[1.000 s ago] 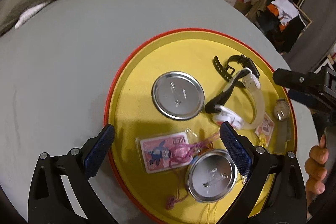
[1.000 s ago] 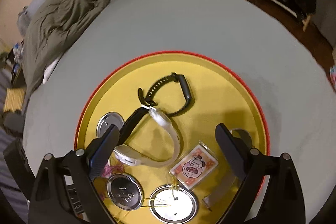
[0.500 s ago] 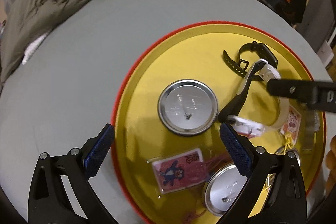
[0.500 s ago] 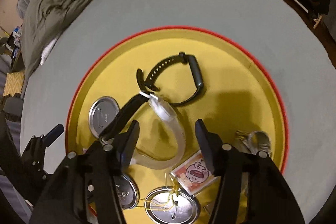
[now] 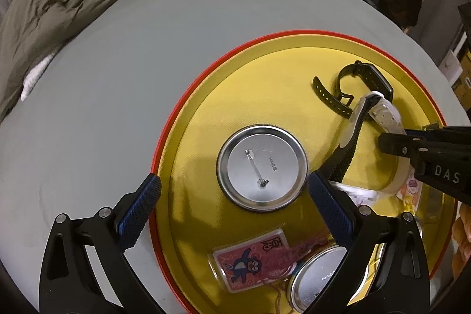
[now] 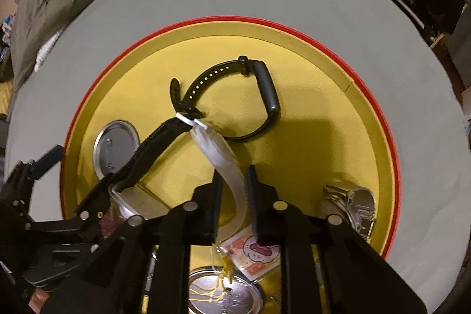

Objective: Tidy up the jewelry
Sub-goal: 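Grasp the white-and-pink band with the right tool while the left tool grasps a silver round badge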

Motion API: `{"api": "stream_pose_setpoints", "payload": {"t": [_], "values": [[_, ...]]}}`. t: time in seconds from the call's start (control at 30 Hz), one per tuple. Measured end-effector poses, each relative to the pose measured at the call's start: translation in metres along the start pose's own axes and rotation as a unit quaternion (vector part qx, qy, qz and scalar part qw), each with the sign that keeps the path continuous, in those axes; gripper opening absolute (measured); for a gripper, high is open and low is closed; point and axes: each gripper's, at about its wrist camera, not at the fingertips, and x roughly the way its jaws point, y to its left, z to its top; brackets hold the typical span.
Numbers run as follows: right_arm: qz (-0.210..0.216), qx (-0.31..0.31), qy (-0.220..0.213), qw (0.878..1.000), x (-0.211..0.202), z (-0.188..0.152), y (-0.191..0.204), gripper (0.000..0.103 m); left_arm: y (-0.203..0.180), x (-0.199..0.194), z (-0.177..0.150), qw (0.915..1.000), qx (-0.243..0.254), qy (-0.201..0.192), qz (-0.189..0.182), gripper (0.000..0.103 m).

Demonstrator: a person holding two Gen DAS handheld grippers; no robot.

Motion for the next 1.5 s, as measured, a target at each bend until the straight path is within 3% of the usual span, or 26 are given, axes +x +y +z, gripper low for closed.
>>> {"api": "stream_pose_setpoints", "payload": {"t": [0.13, 0.8, 1.07, 1.23, 1.33, 1.4, 1.5], "values": [[-0.022, -0.021, 0.0, 1.0, -0.001, -0.003, 0.005, 0.011, -0.005, 0.0, 0.002, 0.9999, 0.014, -0.005, 0.009, 0.097], [-0.005, -0.009, -0.01, 1.0, -0.01, -0.009, -0.006, 0.01, -0.026, 0.022, 0.012, 0.9991, 0.04, 0.01, -0.004, 0.097], [-0.007, -0.009, -0.013, 1.0, -0.009, -0.012, -0.001, 0.01, -0.011, 0.034, 0.019, 0.9978, 0.006, 0.033, -0.057, 0.097], [-0.006, -0.01, -0.012, 1.0, -0.007, -0.013, -0.002, 0.01, -0.01, 0.035, 0.019, 0.9979, 0.013, 0.028, -0.056, 0.097], [-0.005, -0.011, -0.013, 1.0, -0.007, -0.013, -0.001, 0.01, -0.007, 0.034, 0.017, 0.9983, 0.005, 0.022, -0.054, 0.09], [-0.002, -0.012, -0.011, 1.0, -0.007, -0.013, 0.0, 0.01, -0.001, 0.03, 0.015, 0.9985, -0.005, 0.017, -0.051, 0.072], [0.001, -0.013, -0.009, 1.0, -0.005, -0.012, -0.002, 0.01, 0.01, 0.027, 0.016, 0.9971, -0.023, 0.01, -0.072, 0.072]]}}
